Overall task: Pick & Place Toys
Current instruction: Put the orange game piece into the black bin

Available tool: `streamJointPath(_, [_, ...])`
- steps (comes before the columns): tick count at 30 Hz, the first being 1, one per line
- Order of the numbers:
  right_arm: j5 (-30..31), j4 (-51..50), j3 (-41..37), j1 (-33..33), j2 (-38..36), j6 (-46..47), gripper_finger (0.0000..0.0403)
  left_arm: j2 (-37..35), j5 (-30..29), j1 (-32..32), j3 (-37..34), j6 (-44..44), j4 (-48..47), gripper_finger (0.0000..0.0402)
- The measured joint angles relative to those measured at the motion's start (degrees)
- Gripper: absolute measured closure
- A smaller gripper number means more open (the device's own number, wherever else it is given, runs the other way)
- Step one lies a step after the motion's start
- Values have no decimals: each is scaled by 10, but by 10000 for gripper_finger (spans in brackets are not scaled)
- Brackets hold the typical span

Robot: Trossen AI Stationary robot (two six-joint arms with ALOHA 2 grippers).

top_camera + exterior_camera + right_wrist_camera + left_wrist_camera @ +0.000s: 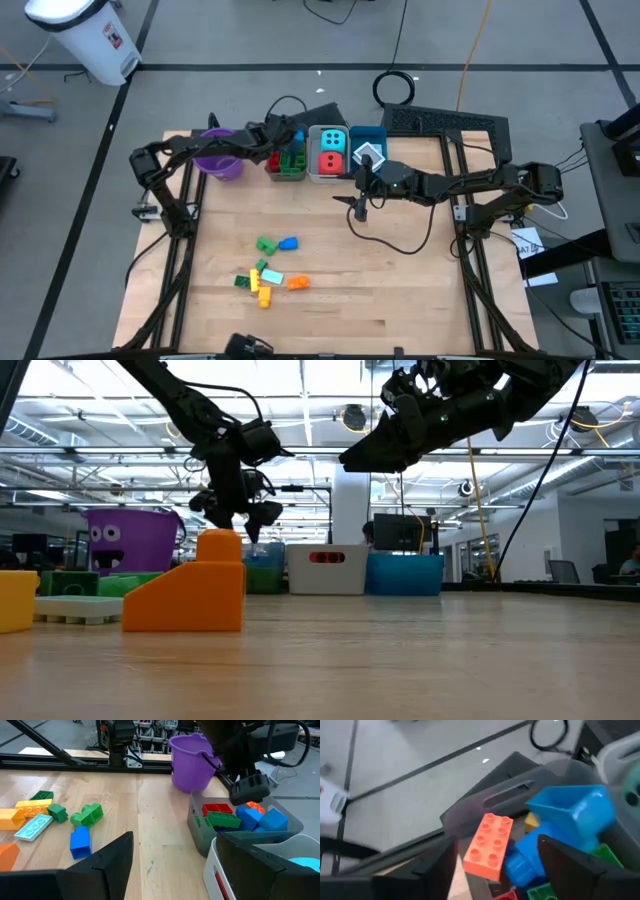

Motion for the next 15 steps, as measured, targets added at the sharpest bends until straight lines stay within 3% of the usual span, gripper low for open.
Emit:
streamJointPath(7, [0, -2, 0, 0, 0, 0, 147, -32, 76, -18, 3, 38, -26, 71])
streamJointPath(12, [0, -6, 0, 0, 0, 0, 147, -76, 153, -57, 3, 12, -71, 66])
streamJointPath(15, [0, -9, 0, 0, 0, 0, 147, -96, 159, -102, 4, 7, -79, 67])
